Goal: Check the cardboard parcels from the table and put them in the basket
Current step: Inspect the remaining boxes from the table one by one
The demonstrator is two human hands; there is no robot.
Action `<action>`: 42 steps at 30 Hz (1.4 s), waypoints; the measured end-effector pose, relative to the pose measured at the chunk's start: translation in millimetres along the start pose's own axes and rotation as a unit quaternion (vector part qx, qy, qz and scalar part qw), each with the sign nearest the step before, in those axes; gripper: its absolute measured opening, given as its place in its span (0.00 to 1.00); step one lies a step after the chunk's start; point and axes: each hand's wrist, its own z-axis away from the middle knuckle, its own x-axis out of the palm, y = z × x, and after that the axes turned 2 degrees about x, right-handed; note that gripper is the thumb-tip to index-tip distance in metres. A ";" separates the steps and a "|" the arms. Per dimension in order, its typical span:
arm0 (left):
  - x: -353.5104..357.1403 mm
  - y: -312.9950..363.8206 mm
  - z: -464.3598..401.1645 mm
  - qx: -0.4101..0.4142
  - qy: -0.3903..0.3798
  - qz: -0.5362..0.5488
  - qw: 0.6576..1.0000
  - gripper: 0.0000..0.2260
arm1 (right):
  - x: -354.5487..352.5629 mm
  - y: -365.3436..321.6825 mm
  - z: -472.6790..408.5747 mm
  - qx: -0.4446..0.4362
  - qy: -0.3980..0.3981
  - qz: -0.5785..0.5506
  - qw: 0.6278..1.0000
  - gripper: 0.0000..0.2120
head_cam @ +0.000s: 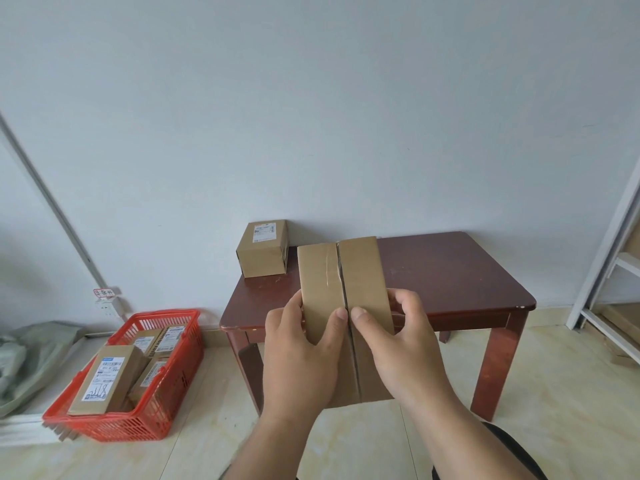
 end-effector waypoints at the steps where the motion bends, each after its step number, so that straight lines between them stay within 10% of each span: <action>1: 1.9 0.1 3.7 -0.001 0.003 0.001 1.000 0.20 | 0.6 -0.6 -2.1 -0.002 0.009 0.003 1.000 0.15; 42: 8.9 11.5 7.2 -0.027 0.003 0.101 0.995 0.13 | -6.7 -10.4 0.5 0.000 -0.001 0.032 0.999 0.21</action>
